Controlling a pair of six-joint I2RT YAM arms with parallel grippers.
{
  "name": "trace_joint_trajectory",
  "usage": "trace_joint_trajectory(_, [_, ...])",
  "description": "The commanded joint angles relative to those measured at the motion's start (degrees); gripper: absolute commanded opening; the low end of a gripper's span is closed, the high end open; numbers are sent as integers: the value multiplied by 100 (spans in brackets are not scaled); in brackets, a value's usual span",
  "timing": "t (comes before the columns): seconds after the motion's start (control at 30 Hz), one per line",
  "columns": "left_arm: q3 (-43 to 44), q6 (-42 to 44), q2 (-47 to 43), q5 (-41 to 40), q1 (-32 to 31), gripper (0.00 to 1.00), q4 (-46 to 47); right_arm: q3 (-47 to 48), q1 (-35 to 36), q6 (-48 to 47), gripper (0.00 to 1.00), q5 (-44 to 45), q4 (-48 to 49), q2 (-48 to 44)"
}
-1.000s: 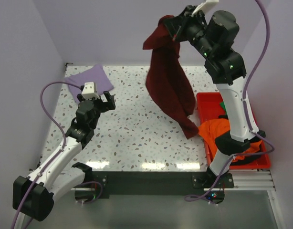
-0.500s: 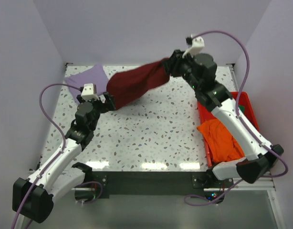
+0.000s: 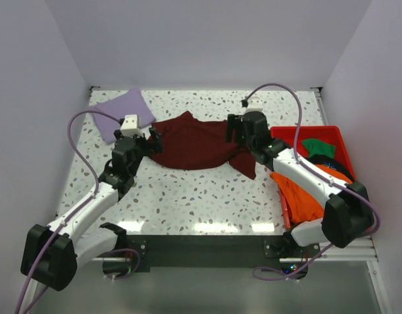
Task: Fold and stack the t-shirts
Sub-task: Move the tshirt to the center of the board, then flatten the tshirt out
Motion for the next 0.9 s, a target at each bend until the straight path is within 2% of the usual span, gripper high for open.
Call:
trace_joint_trajectory(0.0, [27, 59, 146, 116, 21, 100, 487, -241, 22, 27, 77, -584, 853, 332])
trace_joint_trajectory(0.17, [194, 60, 576, 204, 21, 100, 557, -136, 22, -25, 77, -1007, 1127, 851])
trace_joint_trajectory(0.43, [449, 112, 1332, 573, 21, 100, 891, -285, 31, -140, 77, -567, 1056, 1256])
trace_joint_trajectory(0.7, [853, 103, 2141, 899, 47, 100, 1023, -22, 22, -263, 75, -260, 872, 2151])
trace_joint_trajectory(0.73, [880, 103, 2203, 907, 56, 100, 1058, 39, 22, -254, 73, -338, 785, 2222])
trace_joint_trajectory(0.83, [985, 112, 2369, 934, 100, 100, 1173, -21, 22, -219, 54, -531, 731, 2364])
trace_joint_trajectory(0.87, [1020, 112, 2431, 960, 135, 100, 1173, -65, 22, -193, 43, -697, 740, 2364])
